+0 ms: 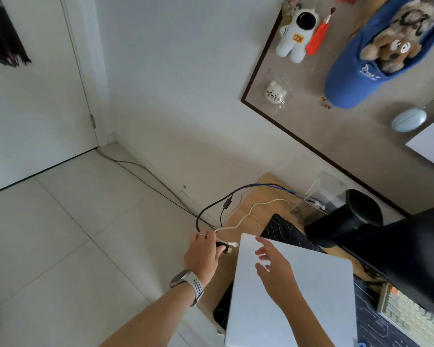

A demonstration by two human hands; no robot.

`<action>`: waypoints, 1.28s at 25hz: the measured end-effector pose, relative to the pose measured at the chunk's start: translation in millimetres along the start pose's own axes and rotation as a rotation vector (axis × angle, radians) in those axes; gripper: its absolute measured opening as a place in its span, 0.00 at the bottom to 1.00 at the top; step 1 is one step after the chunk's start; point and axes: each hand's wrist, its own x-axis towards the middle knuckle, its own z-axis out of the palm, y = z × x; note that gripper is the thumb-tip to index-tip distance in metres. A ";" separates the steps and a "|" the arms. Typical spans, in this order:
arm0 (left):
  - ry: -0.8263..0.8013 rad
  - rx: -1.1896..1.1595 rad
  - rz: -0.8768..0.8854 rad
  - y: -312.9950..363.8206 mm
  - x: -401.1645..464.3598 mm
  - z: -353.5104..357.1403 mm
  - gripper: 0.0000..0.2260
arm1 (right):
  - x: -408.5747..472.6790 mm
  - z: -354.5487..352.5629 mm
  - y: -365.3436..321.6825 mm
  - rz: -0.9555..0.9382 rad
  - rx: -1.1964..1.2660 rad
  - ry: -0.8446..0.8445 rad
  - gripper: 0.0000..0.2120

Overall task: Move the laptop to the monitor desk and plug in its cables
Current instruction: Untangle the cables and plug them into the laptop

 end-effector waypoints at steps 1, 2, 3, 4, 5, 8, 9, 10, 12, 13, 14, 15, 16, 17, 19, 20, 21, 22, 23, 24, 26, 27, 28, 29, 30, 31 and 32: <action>-0.011 0.006 0.003 -1.7 1.6 3.7 0.16 | 8.6 5.7 0.3 -0.014 -0.077 -0.010 0.24; -0.027 0.009 0.005 -3.8 3.5 7.5 0.16 | 18.3 11.2 0.5 -0.017 -0.138 -0.024 0.24; -0.037 0.003 0.007 -4.8 4.4 10.2 0.16 | 27.1 15.5 0.4 -0.006 -0.184 -0.040 0.24; -0.039 -0.007 0.011 -5.4 4.9 12.7 0.16 | 35.3 19.1 1.1 0.007 -0.218 -0.052 0.25; -0.038 -0.021 0.010 -5.6 5.2 15.4 0.16 | 42.4 22.1 2.1 0.018 -0.251 -0.059 0.26; -0.022 -0.082 -0.013 -4.0 3.2 26.1 0.17 | 58.1 28.3 10.7 0.052 -0.353 -0.059 0.28; -0.011 -0.113 -0.016 -3.4 2.5 29.1 0.16 | 60.8 28.3 13.1 0.070 -0.366 -0.058 0.29; 0.001 -0.150 -0.009 -4.5 2.3 32.9 0.16 | 62.9 28.1 15.3 0.084 -0.370 -0.057 0.29; 0.022 -0.215 0.019 -9.4 3.5 41.1 0.14 | 65.1 28.1 19.4 0.107 -0.369 -0.058 0.29; 0.030 -0.241 0.032 -11.8 3.9 44.1 0.14 | 65.3 28.2 20.4 0.111 -0.368 -0.059 0.29; 0.037 -0.261 0.043 -13.7 3.6 46.3 0.14 | 65.1 28.2 21.8 0.112 -0.363 -0.057 0.29; 0.044 -0.280 0.051 -14.7 3.1 47.5 0.13 | 65.4 28.2 22.2 0.111 -0.358 -0.055 0.29; 0.051 -0.300 0.053 -15.4 2.5 48.1 0.13 | 65.9 28.3 22.0 0.114 -0.354 -0.055 0.28; 0.056 -0.319 0.053 -15.5 2.4 49.1 0.13 | 66.8 28.5 22.0 0.115 -0.355 -0.054 0.28; 0.050 -0.352 0.049 -15.7 2.2 50.9 0.13 | 69.2 28.4 22.0 0.118 -0.366 -0.049 0.27; 0.049 -0.361 0.051 -16.4 2.4 52.6 0.13 | 70.4 27.9 22.6 0.121 -0.372 -0.045 0.27; 0.047 -0.366 0.057 -17.3 2.6 53.8 0.13 | 71.3 27.3 23.0 0.122 -0.375 -0.041 0.27; 0.045 -0.372 0.062 -18.3 3.2 54.4 0.13 | 72.3 26.9 23.6 0.123 -0.373 -0.039 0.27; 0.042 -0.378 0.065 -18.8 4.1 54.4 0.14 | 72.9 26.6 23.7 0.125 -0.371 -0.039 0.27; 0.042 -0.384 0.065 -19.3 4.7 54.9 0.14 | 73.2 26.3 23.9 0.125 -0.375 -0.044 0.27; 0.043 -0.391 0.059 -19.5 4.9 56.2 0.14 | 74.6 25.1 23.7 0.126 -0.389 -0.054 0.27; 0.042 -0.394 0.055 -18.8 4.8 56.3 0.14 | 75.4 24.7 23.5 0.127 -0.394 -0.056 0.27; 0.043 -0.397 0.053 -18.1 5.2 56.1 0.14 | 76.1 24.3 23.4 0.127 -0.396 -0.057 0.27; 0.043 -0.400 0.049 -17.7 5.4 56.3 0.14 | 76.3 24.2 23.2 0.127 -0.393 -0.055 0.27; 0.041 -0.406 0.044 -17.3 5.9 56.6 0.14 | 76.6 24.5 23.6 0.127 -0.390 -0.054 0.27; 0.040 -0.411 0.039 -16.9 6.1 56.7 0.14 | 76.9 24.6 23.8 0.128 -0.391 -0.053 0.27; 0.038 -0.415 0.034 -17.5 5.7 58.3 0.14 | 77.3 24.8 24.3 0.130 -0.397 -0.056 0.27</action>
